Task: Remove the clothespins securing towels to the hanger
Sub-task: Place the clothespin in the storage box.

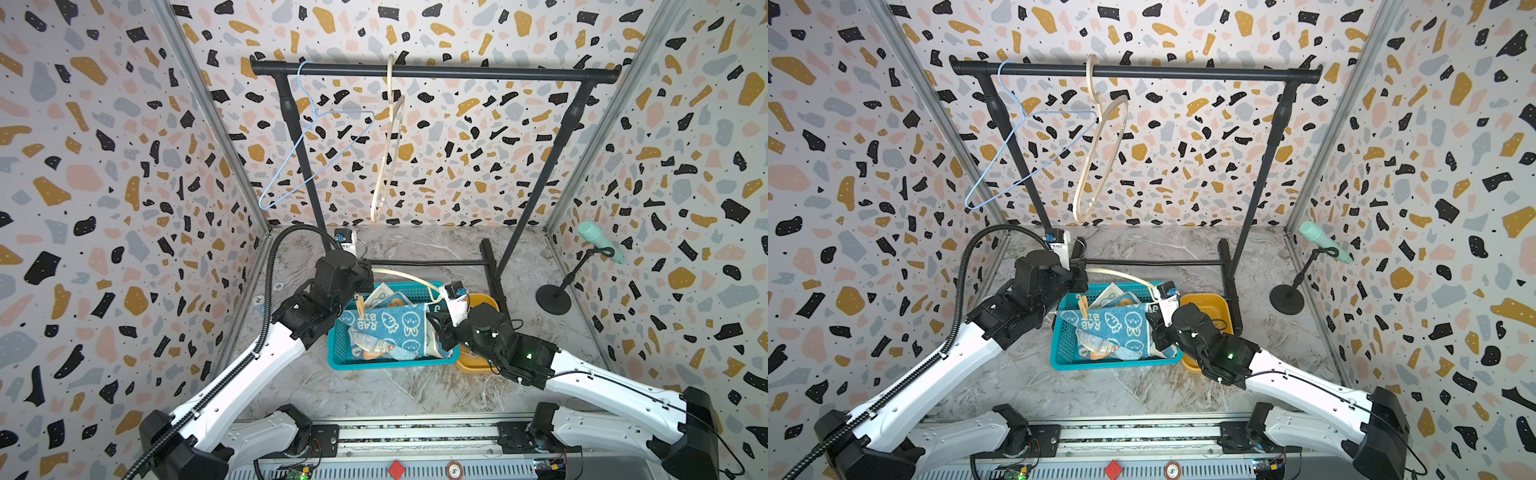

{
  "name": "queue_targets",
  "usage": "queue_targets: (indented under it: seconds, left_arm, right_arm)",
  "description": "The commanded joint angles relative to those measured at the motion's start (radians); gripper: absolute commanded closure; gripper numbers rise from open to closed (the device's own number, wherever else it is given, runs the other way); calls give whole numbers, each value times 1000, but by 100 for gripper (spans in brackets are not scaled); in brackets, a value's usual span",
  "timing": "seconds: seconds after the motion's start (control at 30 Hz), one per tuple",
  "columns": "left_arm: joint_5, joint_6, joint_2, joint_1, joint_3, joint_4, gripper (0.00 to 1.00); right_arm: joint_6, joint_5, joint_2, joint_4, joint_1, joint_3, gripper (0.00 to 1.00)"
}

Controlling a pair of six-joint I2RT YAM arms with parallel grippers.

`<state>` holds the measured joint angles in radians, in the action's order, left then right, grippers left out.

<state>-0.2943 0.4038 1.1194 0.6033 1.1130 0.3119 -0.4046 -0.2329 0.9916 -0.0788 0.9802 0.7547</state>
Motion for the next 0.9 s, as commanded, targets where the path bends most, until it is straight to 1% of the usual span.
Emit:
queue_targets:
  seconds: [0.0,0.2,0.4,0.57,0.87]
  left_arm:
    - [-9,-9,-24,4,2,-62,100]
    - [-6,-12,-26,4,5,-60,100]
    - [1,-13,-27,4,8,-60,100]
    - [7,-16,-27,4,8,-60,100]
    - [17,-18,-27,4,7,-64,100]
  right_arm:
    - [-80,-50,-62,-53,-53,-28,100]
    - [-111,-27,-130,-72,-186,-86,100]
    - [-111,20,-119,-71,-307,-127,100]
    - [-112,46,-68,-46,-360,-153,100]
    - [-123,23,45,3,-417,-187,100]
